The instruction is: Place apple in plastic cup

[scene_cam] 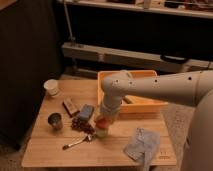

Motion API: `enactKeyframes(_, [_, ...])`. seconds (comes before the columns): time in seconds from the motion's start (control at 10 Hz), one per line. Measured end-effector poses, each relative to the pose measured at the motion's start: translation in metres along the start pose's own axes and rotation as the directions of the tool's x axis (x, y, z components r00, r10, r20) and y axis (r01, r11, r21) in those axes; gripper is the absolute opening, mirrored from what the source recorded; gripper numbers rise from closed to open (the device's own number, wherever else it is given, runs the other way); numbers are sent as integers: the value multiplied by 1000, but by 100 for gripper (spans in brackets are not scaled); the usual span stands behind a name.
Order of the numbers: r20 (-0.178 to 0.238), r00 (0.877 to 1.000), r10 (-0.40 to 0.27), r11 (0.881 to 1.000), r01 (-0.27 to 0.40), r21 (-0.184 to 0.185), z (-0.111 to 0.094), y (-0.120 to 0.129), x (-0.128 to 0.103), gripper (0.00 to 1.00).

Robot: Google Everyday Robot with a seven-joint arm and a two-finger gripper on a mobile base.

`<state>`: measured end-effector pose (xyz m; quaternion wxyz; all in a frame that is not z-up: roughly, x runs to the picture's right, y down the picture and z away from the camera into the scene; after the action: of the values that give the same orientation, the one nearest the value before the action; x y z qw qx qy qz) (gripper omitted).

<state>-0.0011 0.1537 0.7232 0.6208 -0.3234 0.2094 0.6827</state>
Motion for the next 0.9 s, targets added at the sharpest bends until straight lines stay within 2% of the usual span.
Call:
enactKeyframes(0.7, [-3, 1000, -14, 1000, 14, 10, 12, 7, -17, 1])
enactKeyframes(0.8, [-4, 1000, -11, 1000, 11, 9, 12, 7, -19, 5])
enactKeyframes(0.9, [-7, 1000, -1, 1000, 1, 7, 13, 4, -22, 17])
